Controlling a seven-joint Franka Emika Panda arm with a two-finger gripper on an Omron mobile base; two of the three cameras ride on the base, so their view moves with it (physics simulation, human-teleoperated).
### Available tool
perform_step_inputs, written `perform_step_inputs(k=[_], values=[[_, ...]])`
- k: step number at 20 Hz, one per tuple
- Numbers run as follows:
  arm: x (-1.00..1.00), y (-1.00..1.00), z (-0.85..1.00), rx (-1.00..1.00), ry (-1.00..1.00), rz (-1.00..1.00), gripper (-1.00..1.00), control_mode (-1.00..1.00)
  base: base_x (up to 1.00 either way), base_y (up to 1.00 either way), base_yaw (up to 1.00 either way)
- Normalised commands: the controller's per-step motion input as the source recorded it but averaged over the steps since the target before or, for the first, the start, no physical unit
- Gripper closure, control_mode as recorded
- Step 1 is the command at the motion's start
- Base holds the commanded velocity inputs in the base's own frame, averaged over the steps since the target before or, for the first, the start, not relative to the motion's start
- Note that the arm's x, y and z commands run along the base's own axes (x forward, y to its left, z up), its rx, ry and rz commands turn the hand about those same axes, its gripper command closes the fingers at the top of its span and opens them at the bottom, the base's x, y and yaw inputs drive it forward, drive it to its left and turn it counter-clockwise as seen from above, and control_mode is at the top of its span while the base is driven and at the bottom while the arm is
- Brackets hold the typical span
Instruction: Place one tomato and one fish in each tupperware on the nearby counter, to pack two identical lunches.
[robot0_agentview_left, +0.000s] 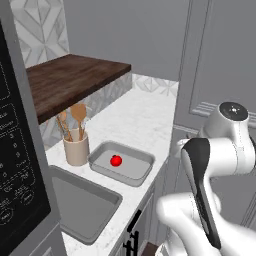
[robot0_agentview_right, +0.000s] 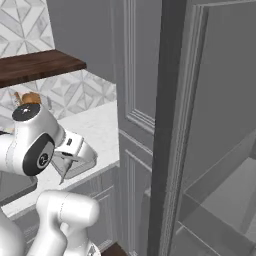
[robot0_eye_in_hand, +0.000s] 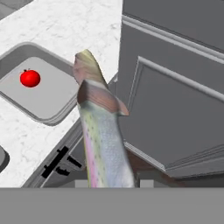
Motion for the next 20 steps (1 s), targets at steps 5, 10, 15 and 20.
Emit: perform_step_inputs(k=[5,10,15,20], values=[[0.34,0.28,-0.18,0.00,0.06,0.14,1.00,-1.00,0.60,0.35,0.27],[0.78,0.84,-0.43,0.00,0.16,0.28,1.00,-1.00,0.00,0.00,0.00],[0.61,0.82,-0.27,-0.02,0.06,-0.04,1.00,-1.00,0.00,0.00,0.00],[0.47,0.31,-0.23,0.00,0.00,-0.26,1.00,-1.00,0.00,0.00,0.00]])
